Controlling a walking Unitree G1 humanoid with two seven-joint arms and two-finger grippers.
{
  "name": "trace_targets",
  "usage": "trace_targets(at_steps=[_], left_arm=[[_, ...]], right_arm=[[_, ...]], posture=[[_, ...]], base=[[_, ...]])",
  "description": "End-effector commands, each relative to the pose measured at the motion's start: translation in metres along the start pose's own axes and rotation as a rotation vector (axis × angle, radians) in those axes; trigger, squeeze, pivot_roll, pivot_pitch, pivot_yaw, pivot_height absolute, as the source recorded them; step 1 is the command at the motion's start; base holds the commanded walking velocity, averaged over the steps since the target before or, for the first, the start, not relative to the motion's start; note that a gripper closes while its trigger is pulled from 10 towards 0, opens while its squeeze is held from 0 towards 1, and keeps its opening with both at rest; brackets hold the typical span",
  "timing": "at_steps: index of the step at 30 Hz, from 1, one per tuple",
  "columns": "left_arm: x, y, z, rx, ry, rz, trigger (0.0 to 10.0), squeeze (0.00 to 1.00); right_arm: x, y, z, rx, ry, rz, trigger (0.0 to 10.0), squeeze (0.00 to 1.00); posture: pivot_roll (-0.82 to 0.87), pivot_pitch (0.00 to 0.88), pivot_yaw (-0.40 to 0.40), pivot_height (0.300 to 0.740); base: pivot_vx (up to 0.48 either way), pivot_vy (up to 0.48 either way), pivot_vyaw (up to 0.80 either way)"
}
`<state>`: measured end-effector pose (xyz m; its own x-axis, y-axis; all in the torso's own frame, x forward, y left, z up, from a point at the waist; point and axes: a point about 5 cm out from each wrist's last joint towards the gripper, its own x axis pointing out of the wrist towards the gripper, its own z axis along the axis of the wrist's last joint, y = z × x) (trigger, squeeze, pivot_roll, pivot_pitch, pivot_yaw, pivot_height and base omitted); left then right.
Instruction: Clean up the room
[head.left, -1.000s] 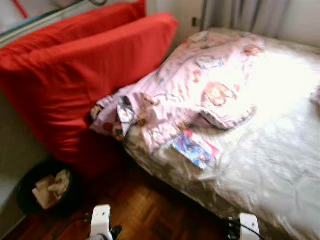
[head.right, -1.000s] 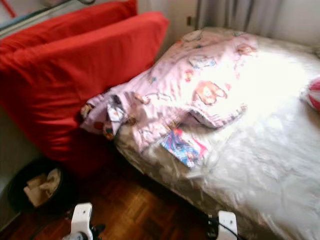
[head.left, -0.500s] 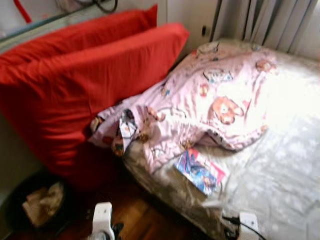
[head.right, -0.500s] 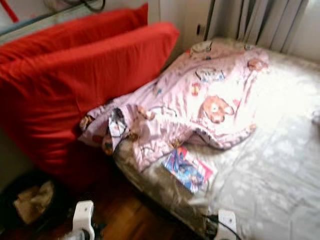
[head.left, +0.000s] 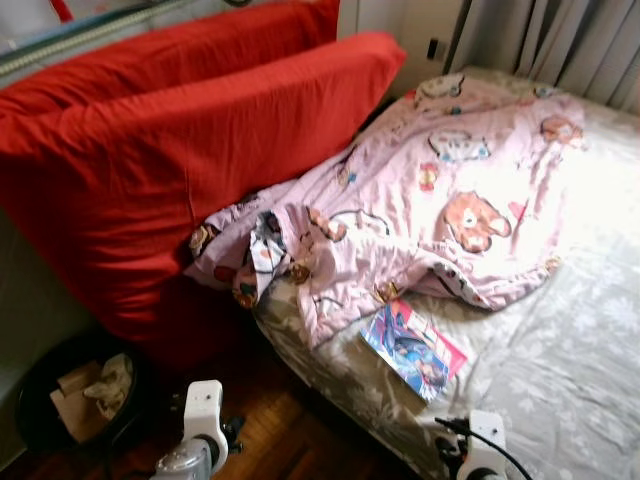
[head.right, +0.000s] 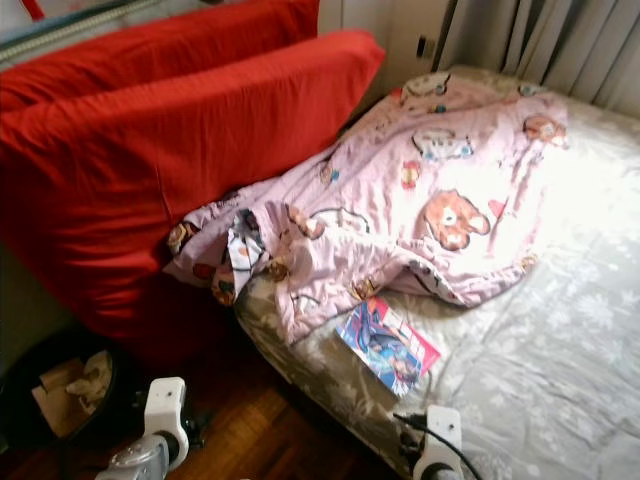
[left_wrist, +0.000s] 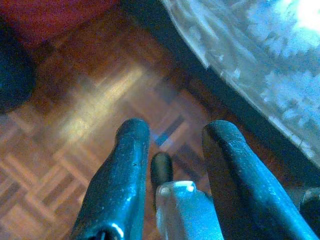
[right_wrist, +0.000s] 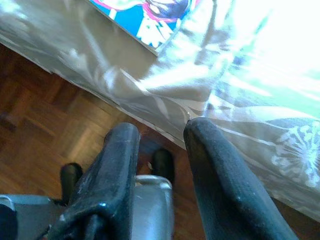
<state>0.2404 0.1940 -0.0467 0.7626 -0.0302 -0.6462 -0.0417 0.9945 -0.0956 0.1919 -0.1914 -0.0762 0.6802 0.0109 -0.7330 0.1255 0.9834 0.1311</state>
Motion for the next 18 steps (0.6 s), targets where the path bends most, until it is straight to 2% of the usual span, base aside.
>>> trace_targets(at_steps=[1,3,6,7,13,14,18], left_arm=[[0.002,0.001,0.017,-0.017,-0.089,-0.001,10.0,0.00],[0.003,0.000,0.027,-0.017,-0.133,-0.002,10.0,0.00],[0.003,0.000,0.052,-0.027,-0.278,-0.008,10.0,0.00],[0.002,-0.001,0.057,-0.030,-0.308,-0.011,10.0,0.00],[-0.001,-0.003,0.066,0.004,-0.395,-0.030,10.0,0.00],[-0.004,-0.003,0.070,0.002,-0.442,-0.034,10.0,0.00],[-0.008,-0.006,0.073,0.030,-0.491,-0.053,10.0,0.00]], right_arm=[[0.001,0.000,0.005,0.014,-0.036,0.006,10.0,0.00],[0.002,0.000,0.013,0.015,-0.069,0.008,10.0,0.00],[0.007,0.003,0.051,0.011,-0.210,0.027,10.0,0.00],[0.007,0.003,0.056,0.015,-0.239,0.026,10.0,0.00],[0.005,-0.001,0.072,0.026,-0.340,0.018,10.0,0.00],[0.002,-0.002,0.081,0.023,-0.407,0.021,10.0,0.00],[-0.002,-0.004,0.089,0.019,-0.483,0.034,10.0,0.00]], posture=[[0.02,0.178,0.030,0.740],[0.02,0.180,0.031,0.740],[0.02,0.186,0.032,0.740],[0.02,0.186,0.032,0.740],[0.02,0.188,0.031,0.740],[0.01,0.188,0.029,0.740],[0.01,0.183,0.030,0.740]], base=[[0.000,0.000,0.00],[0.000,0.000,0.00],[0.000,0.000,0.00],[0.000,0.000,0.00],[0.000,0.000,0.00],[0.000,0.000,0.00],[0.000,0.000,0.00]])
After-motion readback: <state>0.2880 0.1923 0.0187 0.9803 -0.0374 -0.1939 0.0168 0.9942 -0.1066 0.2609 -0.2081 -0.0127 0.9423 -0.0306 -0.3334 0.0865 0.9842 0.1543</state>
